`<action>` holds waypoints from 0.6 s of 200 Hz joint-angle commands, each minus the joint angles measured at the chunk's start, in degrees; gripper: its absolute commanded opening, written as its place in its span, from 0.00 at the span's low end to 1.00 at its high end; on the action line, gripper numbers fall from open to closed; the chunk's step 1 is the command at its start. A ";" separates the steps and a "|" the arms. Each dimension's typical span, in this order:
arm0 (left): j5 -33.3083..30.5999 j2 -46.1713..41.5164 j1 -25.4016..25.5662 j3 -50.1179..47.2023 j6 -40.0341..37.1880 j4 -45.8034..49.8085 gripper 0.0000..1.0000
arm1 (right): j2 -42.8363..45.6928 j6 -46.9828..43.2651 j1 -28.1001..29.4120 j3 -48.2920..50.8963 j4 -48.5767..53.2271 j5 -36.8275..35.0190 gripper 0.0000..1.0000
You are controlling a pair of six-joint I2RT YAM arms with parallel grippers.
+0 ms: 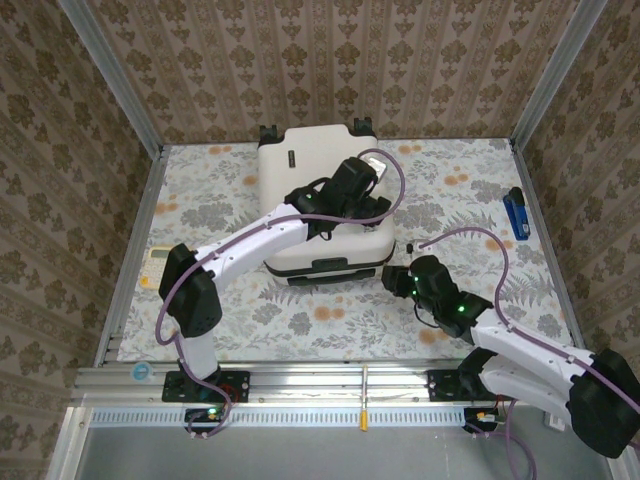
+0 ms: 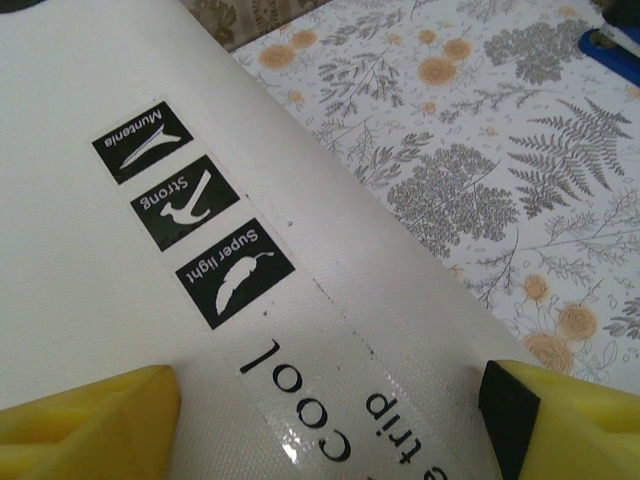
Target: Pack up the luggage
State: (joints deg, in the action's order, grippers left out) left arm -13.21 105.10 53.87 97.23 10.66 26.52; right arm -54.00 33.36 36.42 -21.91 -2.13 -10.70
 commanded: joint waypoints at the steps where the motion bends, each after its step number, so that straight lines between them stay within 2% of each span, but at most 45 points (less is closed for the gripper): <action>1: -1.77 2.19 0.99 2.64 -0.41 8.45 0.82 | -2.23 -2.84 0.40 -1.42 -2.37 2.26 0.44; 46: -6.58 7.11 2.96 10.68 -1.25 14.12 0.82 | -7.11 -4.53 0.32 -2.61 -3.96 2.13 0.42; 51: -6.65 7.47 3.08 11.29 -1.25 14.52 0.82 | -7.36 -4.64 0.28 -2.69 -4.17 1.65 0.38; 66: -6.91 8.56 3.37 12.73 -0.72 15.44 0.82 | -7.72 -5.20 -0.10 -2.69 -4.93 0.73 0.12; 73: -7.48 9.29 3.35 13.63 -0.26 16.34 0.82 | -7.79 -5.55 -0.29 -2.79 -5.15 0.68 0.06; 120: -12.87 13.12 4.32 17.38 0.95 21.34 0.81 | -7.66 -8.14 -1.07 -2.48 -5.91 2.20 0.00</action>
State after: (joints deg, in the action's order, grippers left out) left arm -22.09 115.33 57.60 113.89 10.92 40.53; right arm -61.52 27.46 35.88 -23.22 -6.26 -8.54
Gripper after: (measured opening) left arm 0.816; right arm 0.057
